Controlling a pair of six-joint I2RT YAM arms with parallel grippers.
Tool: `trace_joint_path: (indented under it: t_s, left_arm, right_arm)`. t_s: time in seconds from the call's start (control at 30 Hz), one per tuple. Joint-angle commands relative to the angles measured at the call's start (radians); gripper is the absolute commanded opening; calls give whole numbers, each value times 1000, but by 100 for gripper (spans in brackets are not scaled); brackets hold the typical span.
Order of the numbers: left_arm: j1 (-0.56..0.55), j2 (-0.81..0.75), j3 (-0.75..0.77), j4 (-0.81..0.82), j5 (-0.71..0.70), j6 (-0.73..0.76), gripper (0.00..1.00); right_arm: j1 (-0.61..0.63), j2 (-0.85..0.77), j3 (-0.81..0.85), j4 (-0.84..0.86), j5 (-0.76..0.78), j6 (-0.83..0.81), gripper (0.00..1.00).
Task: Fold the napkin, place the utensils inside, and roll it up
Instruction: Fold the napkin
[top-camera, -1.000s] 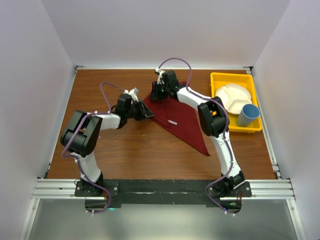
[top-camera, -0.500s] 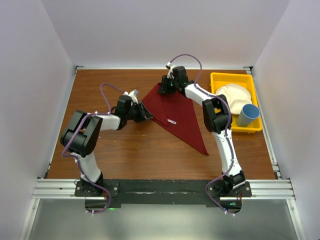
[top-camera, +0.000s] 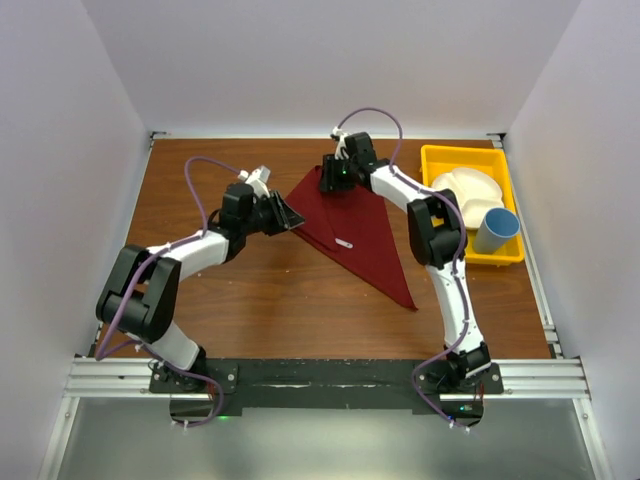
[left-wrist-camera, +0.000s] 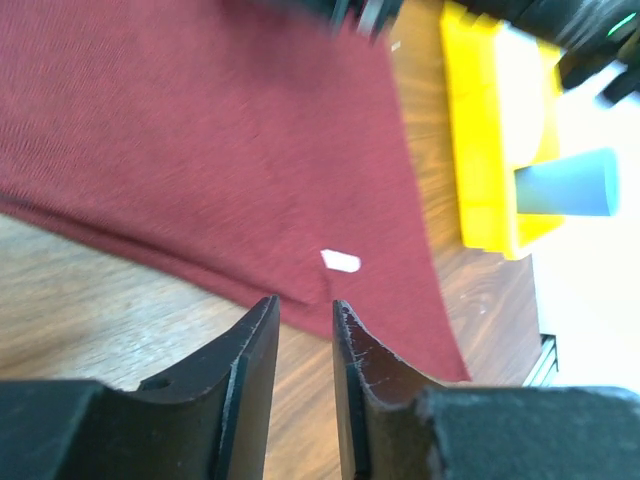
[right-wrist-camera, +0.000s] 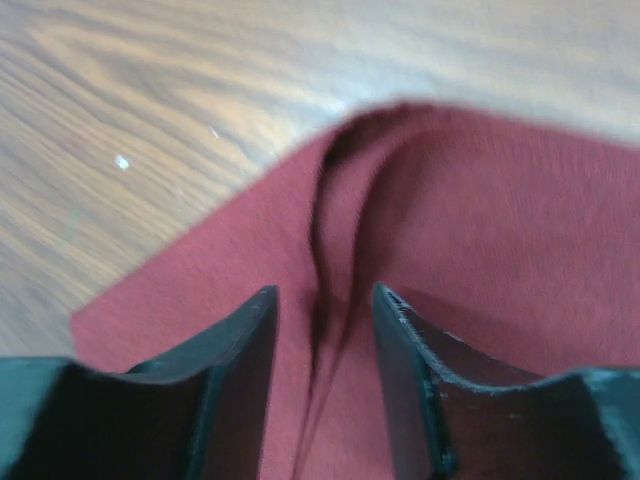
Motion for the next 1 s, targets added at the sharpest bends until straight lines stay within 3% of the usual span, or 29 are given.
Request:
trace_joint_path:
  t_s: [0.0, 0.13, 0.4, 0.97]
  left_arm:
    - [7, -57, -18, 12, -6, 13, 33]
    - [5, -36, -82, 71, 10, -31, 28]
    - [-73, 75, -102, 124, -20, -70, 21]
    - [-139, 181, -87, 161, -49, -85, 18]
  right_arm:
    - [-1, -212, -116, -121, 26, -12, 49]
    - [-2, -359, -367, -54, -60, 63, 46]
    - [-2, -453, -530, -60, -125, 64, 26]
    - [-2, -456, -661, -32, -137, 36, 25]
